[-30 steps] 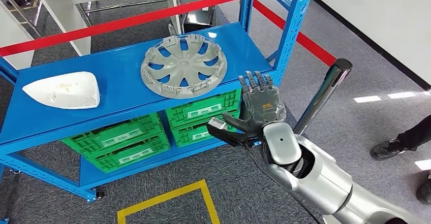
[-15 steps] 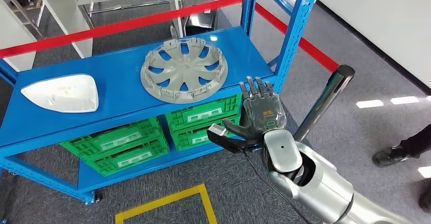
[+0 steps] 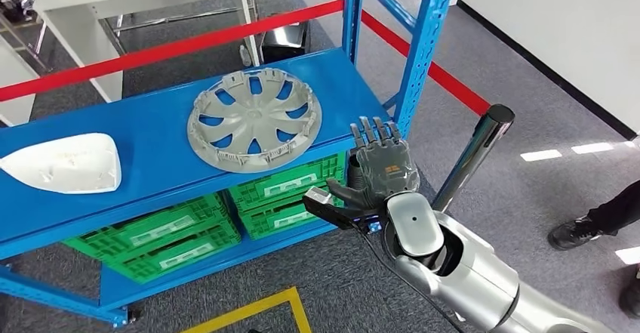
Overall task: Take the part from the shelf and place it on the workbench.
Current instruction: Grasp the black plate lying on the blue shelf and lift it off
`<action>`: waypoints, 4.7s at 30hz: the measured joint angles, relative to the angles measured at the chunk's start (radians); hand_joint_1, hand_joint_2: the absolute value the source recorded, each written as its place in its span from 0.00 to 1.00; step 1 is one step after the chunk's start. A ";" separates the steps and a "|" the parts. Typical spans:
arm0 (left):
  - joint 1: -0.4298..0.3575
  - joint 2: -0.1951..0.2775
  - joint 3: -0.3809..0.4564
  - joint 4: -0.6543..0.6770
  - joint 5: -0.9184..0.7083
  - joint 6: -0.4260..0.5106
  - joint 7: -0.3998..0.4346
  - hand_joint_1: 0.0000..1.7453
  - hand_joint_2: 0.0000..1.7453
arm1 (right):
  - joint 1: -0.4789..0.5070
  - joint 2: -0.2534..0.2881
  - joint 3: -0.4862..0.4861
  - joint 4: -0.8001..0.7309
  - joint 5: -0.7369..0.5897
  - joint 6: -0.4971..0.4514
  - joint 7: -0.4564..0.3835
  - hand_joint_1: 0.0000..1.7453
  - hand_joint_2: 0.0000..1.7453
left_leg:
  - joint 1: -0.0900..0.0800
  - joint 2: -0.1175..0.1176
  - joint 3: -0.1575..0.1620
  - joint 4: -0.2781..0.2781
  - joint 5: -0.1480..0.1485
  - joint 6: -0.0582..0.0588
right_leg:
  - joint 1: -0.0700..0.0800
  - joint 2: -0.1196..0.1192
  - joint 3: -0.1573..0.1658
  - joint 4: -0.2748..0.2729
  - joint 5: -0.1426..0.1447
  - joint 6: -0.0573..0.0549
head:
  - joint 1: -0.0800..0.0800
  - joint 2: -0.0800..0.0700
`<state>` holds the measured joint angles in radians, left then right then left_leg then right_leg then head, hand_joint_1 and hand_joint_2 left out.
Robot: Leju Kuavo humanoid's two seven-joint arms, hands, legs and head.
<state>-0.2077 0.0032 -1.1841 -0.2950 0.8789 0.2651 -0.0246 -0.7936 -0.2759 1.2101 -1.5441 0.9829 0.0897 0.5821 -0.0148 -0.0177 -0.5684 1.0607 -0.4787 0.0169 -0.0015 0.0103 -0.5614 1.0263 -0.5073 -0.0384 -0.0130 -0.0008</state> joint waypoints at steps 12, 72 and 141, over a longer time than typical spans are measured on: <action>0.004 -0.007 0.000 0.001 -0.004 0.000 0.000 0.00 0.00 | 0.011 0.000 -0.003 0.000 0.000 -0.001 -0.002 0.00 0.00 | 0.011 -0.004 0.082 -0.066 -0.060 0.020 | -0.010 -0.005 -0.176 0.179 0.024 0.046 | 0.023 0.000; 0.003 -0.008 0.000 0.008 -0.075 -0.030 0.008 0.00 0.00 | 0.001 0.039 -0.168 0.259 -0.202 -0.238 -0.080 0.00 0.00 | -0.001 -0.003 0.070 -0.069 -0.050 -0.007 | -0.003 -0.002 -0.082 0.004 0.073 0.007 | 0.013 0.000; 0.004 -0.009 0.004 0.010 -0.104 -0.032 0.021 0.00 0.00 | 0.033 0.356 0.114 0.443 -0.277 -0.250 -0.395 0.00 0.00 | -0.001 -0.003 0.070 -0.069 -0.049 -0.008 | -0.003 -0.001 -0.081 0.002 0.074 0.008 | 0.013 0.000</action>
<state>-0.2037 -0.0061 -1.1803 -0.2853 0.7746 0.2334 -0.0036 -0.7605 0.0800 1.3237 -1.1011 0.7054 -0.1598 0.1875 -0.0161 -0.0211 -0.4980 0.9913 -0.5281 0.0092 -0.0040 0.0091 -0.6421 1.0286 -0.4338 -0.0307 0.0005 -0.0008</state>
